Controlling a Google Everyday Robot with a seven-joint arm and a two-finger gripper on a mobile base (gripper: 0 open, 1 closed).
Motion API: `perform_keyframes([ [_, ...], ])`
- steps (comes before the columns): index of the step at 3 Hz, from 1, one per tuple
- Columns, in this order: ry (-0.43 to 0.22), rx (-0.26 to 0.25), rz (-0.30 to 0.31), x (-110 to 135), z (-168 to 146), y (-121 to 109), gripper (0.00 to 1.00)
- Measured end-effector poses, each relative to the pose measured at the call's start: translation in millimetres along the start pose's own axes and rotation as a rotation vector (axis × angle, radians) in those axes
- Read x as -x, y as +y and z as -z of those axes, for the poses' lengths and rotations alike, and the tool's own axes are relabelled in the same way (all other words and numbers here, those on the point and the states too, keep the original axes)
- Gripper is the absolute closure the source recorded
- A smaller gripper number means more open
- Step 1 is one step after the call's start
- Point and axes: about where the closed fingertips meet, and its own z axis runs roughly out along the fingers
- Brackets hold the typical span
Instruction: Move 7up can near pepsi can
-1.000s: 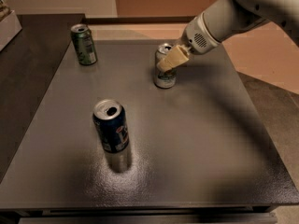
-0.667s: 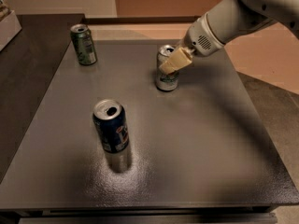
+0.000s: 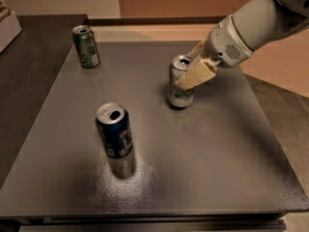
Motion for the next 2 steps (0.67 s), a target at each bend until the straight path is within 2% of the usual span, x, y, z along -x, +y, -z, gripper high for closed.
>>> perform_keyframes([
  [2,-0.019,0.113,0.103,0,6,64,1.00],
])
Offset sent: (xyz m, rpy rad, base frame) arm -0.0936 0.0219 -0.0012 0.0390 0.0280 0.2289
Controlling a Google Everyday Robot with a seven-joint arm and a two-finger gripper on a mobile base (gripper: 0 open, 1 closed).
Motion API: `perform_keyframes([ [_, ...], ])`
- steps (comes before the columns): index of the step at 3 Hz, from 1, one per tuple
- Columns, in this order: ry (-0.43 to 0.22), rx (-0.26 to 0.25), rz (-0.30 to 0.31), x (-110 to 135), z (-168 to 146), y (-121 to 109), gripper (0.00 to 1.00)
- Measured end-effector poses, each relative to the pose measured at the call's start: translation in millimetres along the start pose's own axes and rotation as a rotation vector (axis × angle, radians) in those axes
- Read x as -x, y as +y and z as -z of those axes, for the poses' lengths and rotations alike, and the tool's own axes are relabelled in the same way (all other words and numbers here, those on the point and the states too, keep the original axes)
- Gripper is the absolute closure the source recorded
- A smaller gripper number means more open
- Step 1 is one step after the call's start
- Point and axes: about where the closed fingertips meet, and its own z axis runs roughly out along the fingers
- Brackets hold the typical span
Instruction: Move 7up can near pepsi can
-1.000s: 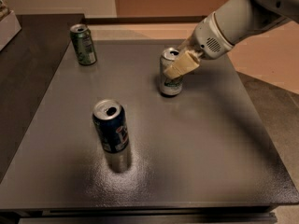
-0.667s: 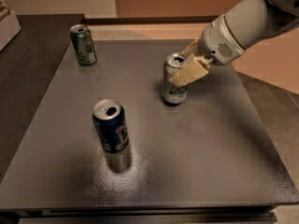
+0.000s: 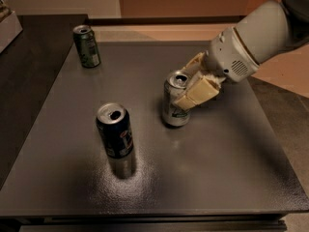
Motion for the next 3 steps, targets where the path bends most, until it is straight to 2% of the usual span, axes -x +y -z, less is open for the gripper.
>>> perform_keyframes([
  [2,-0.013,0.075,0.071,11,-20,34,1.00],
  [3,-0.005,0.090,0.103,15,-30,44,0.82],
])
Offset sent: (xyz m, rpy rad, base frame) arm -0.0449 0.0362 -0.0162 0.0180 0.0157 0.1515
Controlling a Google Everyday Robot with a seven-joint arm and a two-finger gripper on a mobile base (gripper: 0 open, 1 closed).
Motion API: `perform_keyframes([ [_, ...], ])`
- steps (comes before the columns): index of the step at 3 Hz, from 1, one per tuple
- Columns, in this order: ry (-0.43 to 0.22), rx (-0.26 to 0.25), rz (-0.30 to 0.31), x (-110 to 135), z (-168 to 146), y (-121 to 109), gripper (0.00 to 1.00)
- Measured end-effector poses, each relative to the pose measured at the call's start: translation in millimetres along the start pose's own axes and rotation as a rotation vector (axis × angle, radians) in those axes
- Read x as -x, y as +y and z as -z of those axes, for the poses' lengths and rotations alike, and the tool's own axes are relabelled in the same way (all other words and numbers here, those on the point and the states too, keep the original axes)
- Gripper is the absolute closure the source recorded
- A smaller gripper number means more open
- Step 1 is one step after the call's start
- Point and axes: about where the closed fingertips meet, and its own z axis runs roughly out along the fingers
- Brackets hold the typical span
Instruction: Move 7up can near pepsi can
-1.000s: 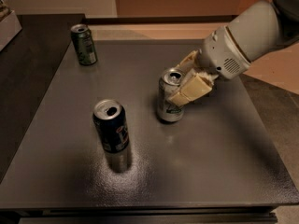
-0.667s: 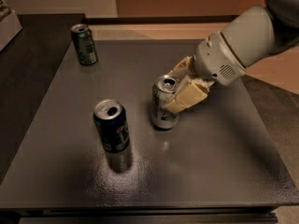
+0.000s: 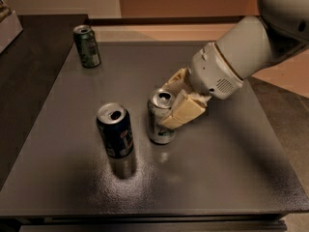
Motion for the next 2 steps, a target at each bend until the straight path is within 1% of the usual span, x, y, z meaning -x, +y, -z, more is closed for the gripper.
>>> perform_keyframes([
  [1,0.009,0.005,0.016,0.7,-8.2,4.7,0.59],
  [2,0.006,0.016,0.017,2.6,-14.5,6.9,0.36],
])
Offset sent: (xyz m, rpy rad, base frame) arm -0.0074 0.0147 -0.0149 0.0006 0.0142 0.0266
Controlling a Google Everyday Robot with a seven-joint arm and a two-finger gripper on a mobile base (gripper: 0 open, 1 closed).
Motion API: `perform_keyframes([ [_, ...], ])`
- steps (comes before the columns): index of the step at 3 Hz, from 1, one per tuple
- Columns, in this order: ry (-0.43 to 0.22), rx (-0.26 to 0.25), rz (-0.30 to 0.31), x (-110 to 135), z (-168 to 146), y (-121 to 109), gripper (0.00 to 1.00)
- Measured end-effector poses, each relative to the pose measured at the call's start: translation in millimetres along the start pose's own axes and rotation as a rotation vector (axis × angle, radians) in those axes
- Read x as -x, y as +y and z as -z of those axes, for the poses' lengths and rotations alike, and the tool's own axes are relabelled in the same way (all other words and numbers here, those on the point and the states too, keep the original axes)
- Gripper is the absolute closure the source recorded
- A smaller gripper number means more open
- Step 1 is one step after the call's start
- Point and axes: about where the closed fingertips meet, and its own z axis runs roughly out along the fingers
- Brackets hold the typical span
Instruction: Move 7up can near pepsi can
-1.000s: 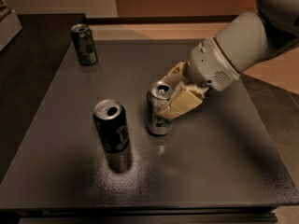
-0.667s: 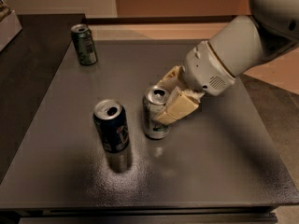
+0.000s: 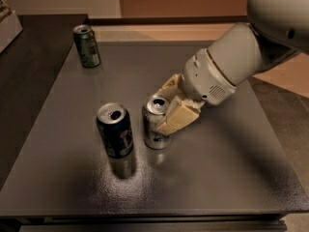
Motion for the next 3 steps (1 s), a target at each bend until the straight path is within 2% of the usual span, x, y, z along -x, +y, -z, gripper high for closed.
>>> perform_keyframes([
  [1,0.002,0.000,0.004,1.7,-0.5,0.9,0.13],
  [2,0.003,0.001,0.007,3.3,-1.1,1.7,0.00],
  [3,0.003,0.001,0.007,3.3,-1.1,1.7,0.00],
])
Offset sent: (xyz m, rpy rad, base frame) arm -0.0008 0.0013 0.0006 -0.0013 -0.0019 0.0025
